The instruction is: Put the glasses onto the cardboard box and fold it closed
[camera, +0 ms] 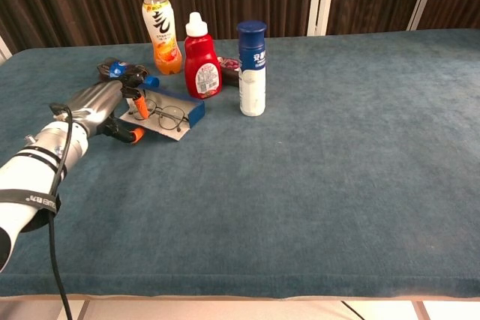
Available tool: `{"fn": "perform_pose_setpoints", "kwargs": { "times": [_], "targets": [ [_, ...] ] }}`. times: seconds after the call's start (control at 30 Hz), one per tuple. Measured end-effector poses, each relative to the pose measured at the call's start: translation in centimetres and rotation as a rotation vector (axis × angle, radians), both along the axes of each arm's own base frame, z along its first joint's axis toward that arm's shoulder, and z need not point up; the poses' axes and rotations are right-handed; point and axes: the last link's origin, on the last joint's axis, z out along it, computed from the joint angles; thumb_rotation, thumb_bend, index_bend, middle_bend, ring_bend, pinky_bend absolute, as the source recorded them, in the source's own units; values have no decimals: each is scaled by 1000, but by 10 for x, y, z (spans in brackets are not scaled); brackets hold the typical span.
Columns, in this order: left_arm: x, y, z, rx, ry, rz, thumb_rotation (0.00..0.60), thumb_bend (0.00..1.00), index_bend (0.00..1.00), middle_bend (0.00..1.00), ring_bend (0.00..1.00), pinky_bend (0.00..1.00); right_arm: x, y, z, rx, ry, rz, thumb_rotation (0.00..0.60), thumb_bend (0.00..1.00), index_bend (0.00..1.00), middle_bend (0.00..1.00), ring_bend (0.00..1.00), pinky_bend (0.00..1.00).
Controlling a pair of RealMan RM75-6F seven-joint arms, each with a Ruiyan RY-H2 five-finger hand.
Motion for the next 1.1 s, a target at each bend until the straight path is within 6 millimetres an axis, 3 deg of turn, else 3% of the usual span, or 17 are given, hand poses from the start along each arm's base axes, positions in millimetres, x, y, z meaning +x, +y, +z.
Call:
{"fn": "perform_pose_setpoints", "kwargs": {
  "times": [0.37,0.8,1.1],
  "targets": [
    [-4,-9,1,17,11,-56,600,459,652,84,0,3,0,1,1,-2,-5,3,600,252,0,0,0,0],
    [-10,-36,32,8,-22,-126,600,468,661,83,0,1,3,3,-5,14,7,13,600,252,0,0,0,0],
    [-1,-33,51,-54,55,-72,600,464,659,84,0,7,3,2,-6,22,5,11,600,252,0,0,0,0]
  ]
}}
